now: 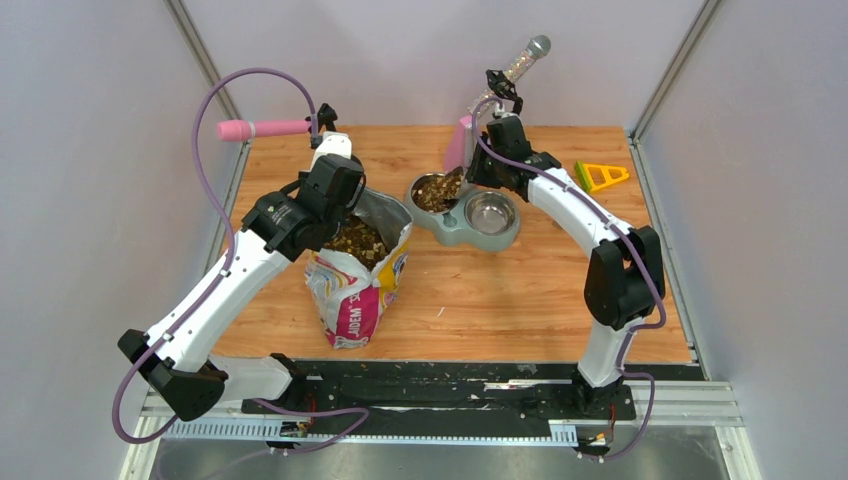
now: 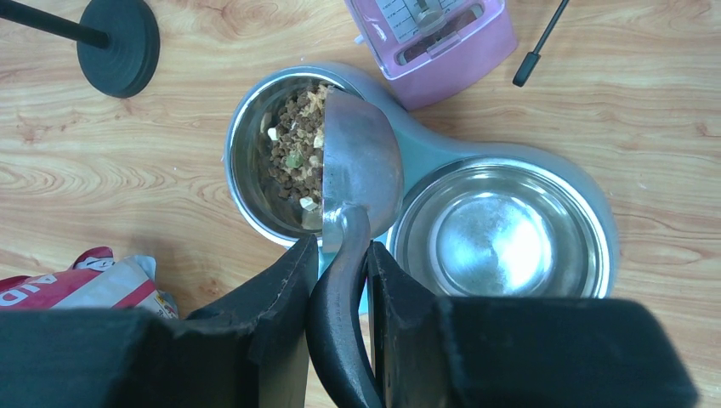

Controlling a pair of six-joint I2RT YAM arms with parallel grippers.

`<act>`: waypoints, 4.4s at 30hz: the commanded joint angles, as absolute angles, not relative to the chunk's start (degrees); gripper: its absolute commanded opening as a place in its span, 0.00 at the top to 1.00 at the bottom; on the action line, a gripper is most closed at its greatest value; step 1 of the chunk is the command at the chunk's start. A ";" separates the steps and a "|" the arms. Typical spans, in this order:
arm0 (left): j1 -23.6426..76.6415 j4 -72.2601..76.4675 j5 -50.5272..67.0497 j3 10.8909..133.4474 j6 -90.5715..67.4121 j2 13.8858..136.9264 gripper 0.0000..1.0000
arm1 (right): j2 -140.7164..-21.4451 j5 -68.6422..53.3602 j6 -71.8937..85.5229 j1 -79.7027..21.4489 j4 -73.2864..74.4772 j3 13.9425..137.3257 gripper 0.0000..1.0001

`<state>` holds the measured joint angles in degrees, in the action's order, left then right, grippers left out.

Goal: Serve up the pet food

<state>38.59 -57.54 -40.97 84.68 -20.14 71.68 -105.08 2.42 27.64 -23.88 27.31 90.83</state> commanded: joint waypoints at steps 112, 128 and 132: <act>38.85 -49.52 -42.51 86.26 -20.13 68.35 1.00 | -103.19 10.60 18.86 -27.61 30.24 99.31 1.00; 38.85 -49.31 -42.14 86.05 -19.78 68.02 1.00 | -102.28 17.78 13.10 -31.38 30.27 99.79 1.00; 38.86 -49.29 -42.06 86.04 -19.78 68.11 1.00 | -99.71 17.45 14.40 -31.38 29.91 98.30 1.00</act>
